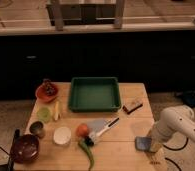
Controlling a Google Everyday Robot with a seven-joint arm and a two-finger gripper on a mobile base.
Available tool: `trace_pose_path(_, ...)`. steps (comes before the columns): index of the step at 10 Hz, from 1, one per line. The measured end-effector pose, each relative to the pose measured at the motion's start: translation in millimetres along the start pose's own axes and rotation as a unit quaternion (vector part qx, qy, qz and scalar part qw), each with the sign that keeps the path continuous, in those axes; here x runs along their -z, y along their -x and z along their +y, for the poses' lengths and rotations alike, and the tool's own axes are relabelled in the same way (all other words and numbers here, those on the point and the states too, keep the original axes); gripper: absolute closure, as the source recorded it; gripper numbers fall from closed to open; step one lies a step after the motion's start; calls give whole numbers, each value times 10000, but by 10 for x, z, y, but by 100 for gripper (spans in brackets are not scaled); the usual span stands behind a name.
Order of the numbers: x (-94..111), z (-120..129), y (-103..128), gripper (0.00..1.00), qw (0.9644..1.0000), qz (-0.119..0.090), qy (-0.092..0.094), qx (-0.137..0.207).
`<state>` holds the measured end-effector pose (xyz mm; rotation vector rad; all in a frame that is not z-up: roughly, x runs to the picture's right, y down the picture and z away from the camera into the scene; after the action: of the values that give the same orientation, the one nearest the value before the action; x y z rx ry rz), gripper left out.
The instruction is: Wipe tray with sponge
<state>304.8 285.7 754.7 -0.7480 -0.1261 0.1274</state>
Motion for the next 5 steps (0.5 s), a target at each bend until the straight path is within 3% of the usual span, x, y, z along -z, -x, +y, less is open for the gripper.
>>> trace_pose_path(3, 213, -52, 114, 94, 10000, 31, -58, 27)
trace_pose_path(5, 312, -92, 188, 94, 9999, 68, -91, 16)
